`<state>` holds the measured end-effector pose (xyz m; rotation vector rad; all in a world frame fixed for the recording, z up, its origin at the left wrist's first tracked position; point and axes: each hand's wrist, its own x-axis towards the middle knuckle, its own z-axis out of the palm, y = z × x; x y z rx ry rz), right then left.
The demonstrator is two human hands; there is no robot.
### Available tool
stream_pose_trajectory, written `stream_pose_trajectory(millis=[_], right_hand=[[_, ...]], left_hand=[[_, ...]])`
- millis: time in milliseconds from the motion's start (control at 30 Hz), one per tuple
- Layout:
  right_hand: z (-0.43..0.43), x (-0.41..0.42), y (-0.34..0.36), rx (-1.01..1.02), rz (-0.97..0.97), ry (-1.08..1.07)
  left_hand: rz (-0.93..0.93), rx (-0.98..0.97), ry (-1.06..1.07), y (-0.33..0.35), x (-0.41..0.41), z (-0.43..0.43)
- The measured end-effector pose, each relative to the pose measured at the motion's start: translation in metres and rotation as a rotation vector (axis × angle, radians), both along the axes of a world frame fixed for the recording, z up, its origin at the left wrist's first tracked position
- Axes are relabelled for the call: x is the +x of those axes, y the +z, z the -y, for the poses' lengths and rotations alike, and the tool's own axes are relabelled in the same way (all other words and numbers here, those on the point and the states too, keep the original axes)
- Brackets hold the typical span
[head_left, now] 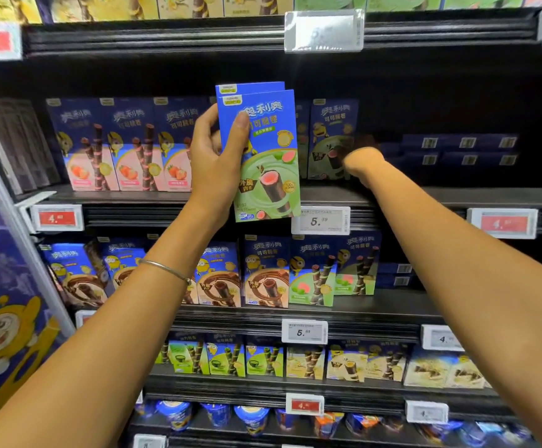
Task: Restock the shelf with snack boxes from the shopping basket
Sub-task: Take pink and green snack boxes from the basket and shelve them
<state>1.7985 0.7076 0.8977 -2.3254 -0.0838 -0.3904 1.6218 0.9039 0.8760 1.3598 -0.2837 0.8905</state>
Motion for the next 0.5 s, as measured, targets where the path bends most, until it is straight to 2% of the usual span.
stream_pose_trajectory(millis=[133, 267, 367, 433, 500], right_hand=[[0.0, -0.004, 0.0, 0.043, -0.004, -0.003], [0.003, -0.022, -0.001, 0.29, -0.009, 0.055], [-0.003, -0.059, 0.004, 0.462, 0.217, 0.016], [-0.011, -0.098, 0.005, 0.581, 0.322, 0.165], [-0.019, -0.133, -0.001, 0.571, 0.295, 0.388]], left_hand=[[-0.006, 0.004, 0.002, -0.001, -0.001, 0.0], [-0.017, -0.012, 0.004, -0.003, -0.001, -0.001], [-0.023, -0.029, 0.014, -0.002, -0.003, 0.002], [-0.026, -0.049, 0.009, -0.001, -0.004, 0.006], [-0.026, -0.065, 0.007, 0.001, -0.005, 0.011]])
